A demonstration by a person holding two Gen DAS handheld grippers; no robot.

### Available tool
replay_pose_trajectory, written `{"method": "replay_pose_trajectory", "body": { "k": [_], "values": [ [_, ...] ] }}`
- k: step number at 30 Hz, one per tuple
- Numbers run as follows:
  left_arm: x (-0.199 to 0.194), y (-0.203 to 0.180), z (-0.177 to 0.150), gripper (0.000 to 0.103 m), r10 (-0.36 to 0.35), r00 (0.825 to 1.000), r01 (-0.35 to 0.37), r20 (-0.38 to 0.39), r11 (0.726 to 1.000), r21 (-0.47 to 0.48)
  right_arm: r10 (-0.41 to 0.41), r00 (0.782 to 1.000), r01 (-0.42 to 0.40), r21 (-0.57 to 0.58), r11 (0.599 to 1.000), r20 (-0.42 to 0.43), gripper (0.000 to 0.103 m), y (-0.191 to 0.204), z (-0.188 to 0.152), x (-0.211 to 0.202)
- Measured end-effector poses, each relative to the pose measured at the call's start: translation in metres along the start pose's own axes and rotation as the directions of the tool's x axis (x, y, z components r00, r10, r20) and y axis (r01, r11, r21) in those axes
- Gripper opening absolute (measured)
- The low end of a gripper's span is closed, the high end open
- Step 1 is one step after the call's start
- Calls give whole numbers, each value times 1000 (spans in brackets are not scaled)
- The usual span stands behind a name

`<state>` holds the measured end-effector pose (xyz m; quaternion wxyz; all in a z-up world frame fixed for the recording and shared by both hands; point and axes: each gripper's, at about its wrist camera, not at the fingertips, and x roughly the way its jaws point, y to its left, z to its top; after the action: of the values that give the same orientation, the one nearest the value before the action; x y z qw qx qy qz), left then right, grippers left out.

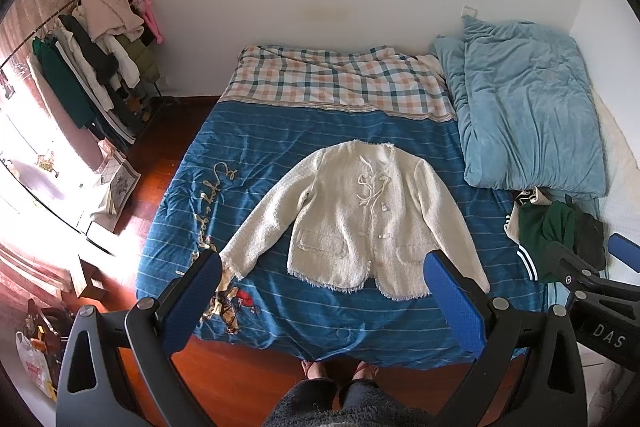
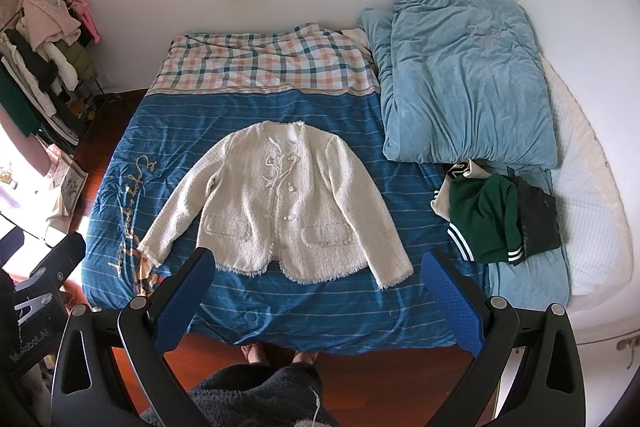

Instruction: Fold large clothes

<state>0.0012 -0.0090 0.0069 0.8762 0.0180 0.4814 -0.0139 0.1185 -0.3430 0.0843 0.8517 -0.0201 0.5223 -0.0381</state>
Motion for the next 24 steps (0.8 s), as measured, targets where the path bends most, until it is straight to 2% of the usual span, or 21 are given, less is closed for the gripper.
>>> {"method": "replay_pose_trajectory", "body": {
  "k": [24],
  "values": [
    [8, -2, 12, 103, -16, 1000, 15, 7, 1000, 20, -10, 1000, 10, 16, 1000, -7, 103, 0, 3, 2]
  ]
}}
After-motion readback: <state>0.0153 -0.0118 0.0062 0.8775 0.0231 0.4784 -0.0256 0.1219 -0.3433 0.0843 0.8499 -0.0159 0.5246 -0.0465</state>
